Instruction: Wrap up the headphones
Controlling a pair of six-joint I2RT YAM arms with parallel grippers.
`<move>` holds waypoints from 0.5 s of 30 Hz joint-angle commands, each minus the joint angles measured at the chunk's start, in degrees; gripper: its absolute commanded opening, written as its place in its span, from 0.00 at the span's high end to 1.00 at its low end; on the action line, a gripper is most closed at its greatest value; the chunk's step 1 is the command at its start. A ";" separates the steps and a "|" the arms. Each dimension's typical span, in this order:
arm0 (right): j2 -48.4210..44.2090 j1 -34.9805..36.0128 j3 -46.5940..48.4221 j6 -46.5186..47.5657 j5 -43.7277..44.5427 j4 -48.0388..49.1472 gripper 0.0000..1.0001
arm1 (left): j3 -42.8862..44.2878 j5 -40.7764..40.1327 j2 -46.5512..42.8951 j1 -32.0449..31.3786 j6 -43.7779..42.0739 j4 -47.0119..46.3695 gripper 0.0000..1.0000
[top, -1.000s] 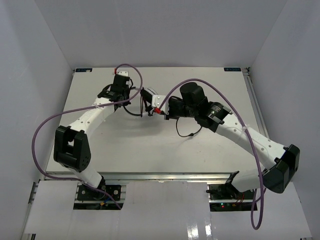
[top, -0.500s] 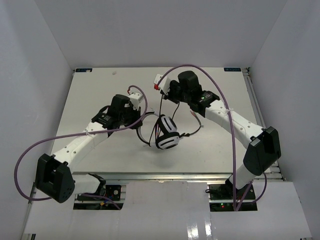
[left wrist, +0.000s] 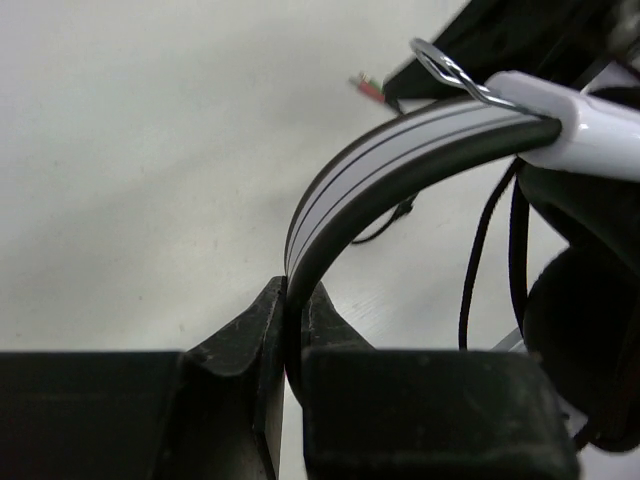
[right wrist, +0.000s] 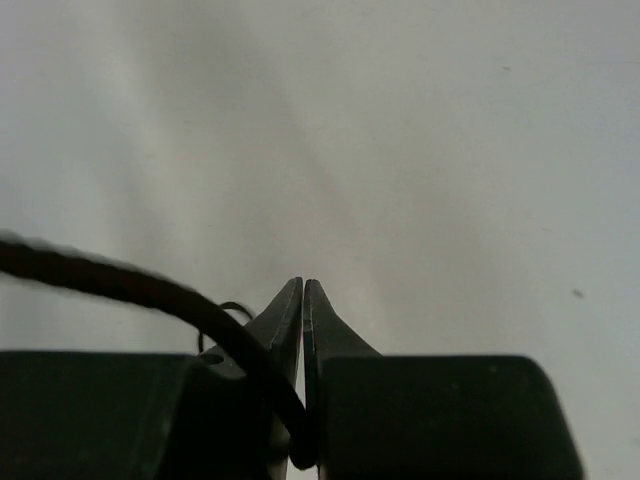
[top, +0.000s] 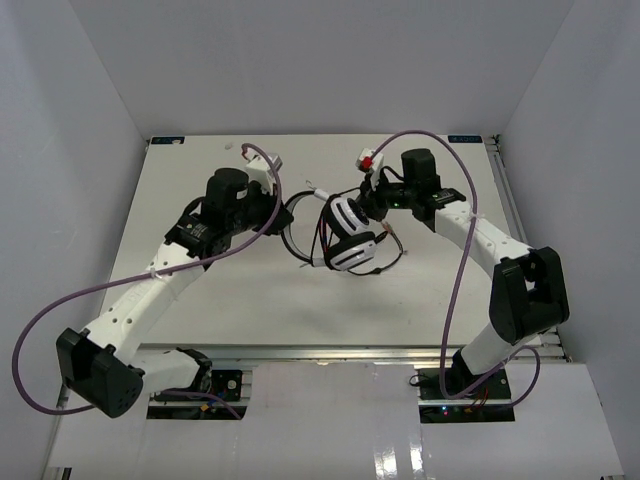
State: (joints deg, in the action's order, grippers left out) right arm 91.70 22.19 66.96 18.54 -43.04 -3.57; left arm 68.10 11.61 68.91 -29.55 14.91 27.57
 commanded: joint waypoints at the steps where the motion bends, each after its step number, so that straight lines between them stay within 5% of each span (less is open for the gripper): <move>1: 0.84 0.10 -9.79 -25.98 -27.89 30.83 0.89 | 14.74 0.85 -0.67 -0.43 7.68 -3.98 1.00; 5: 2.47 2.72 -18.83 -55.71 -30.70 67.65 0.86 | 27.37 -1.10 3.96 -0.43 11.92 -2.80 1.00; 15: -0.52 5.22 -24.72 -53.52 -31.72 69.85 0.86 | 45.23 -20.03 9.39 -0.40 13.89 1.67 1.00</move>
State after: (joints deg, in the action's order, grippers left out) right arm 94.37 26.63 45.73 -34.09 -71.95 60.29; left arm 107.48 3.26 78.01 -29.91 25.95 29.33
